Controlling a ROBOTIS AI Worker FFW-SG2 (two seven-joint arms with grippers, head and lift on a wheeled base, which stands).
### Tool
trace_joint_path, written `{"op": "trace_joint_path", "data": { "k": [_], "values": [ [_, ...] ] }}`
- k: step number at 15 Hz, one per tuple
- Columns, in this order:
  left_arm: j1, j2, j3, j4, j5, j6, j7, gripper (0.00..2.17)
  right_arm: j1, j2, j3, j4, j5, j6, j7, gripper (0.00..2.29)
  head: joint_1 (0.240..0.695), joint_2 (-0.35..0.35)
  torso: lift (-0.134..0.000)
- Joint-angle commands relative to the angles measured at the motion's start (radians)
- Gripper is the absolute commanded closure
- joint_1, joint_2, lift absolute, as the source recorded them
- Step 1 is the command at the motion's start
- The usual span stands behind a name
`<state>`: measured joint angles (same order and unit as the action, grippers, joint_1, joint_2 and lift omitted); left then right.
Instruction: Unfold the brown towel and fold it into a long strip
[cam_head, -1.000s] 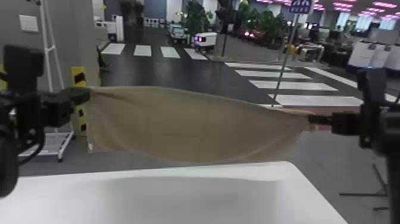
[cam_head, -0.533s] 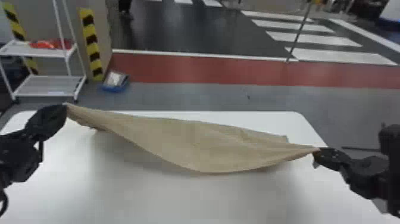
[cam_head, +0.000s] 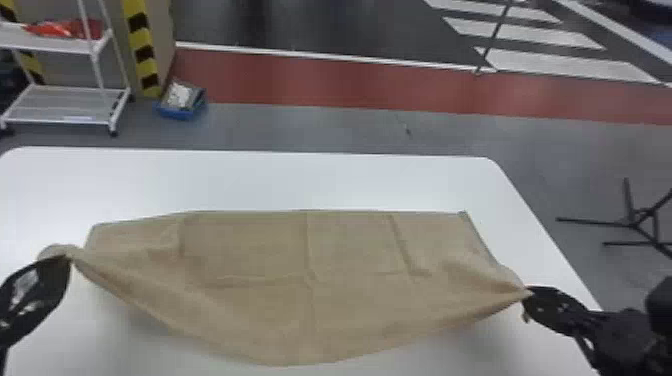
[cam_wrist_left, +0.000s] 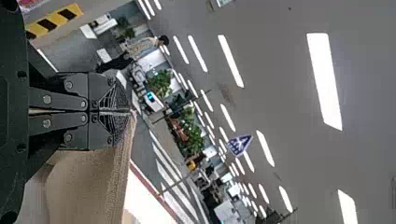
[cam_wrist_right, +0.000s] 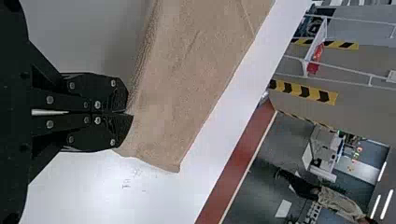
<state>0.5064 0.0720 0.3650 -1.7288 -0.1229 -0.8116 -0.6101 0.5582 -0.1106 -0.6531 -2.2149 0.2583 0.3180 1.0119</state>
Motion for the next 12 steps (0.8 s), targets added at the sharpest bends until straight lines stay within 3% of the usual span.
{"op": "trace_joint_path", "data": {
  "k": [1, 4, 7, 12],
  "values": [
    [-0.005, 0.017, 0.045, 0.049, -0.015, -0.024, -0.042, 1.7, 0.005, -0.001, -0.025, 0.018, -0.01, -0.027, 0.017, 2.25, 0.695, -0.246, -0.123],
    [-0.035, 0.034, 0.095, 0.1, -0.136, -0.024, -0.128, 1.7, -0.03, -0.012, -0.048, 0.04, 0.021, -0.027, 0.1, 2.25, 0.695, -0.243, -0.123],
    [-0.065, 0.057, 0.114, 0.138, -0.152, -0.024, -0.181, 1.7, -0.104, -0.047, -0.066, 0.097, 0.095, -0.003, 0.168, 2.25, 0.695, -0.241, -0.123],
    [-0.155, 0.057, 0.114, 0.13, -0.215, 0.047, -0.234, 1.7, -0.224, -0.1, -0.002, 0.126, 0.245, 0.129, 0.258, 2.25, 0.695, -0.266, -0.123]
  ]
}}
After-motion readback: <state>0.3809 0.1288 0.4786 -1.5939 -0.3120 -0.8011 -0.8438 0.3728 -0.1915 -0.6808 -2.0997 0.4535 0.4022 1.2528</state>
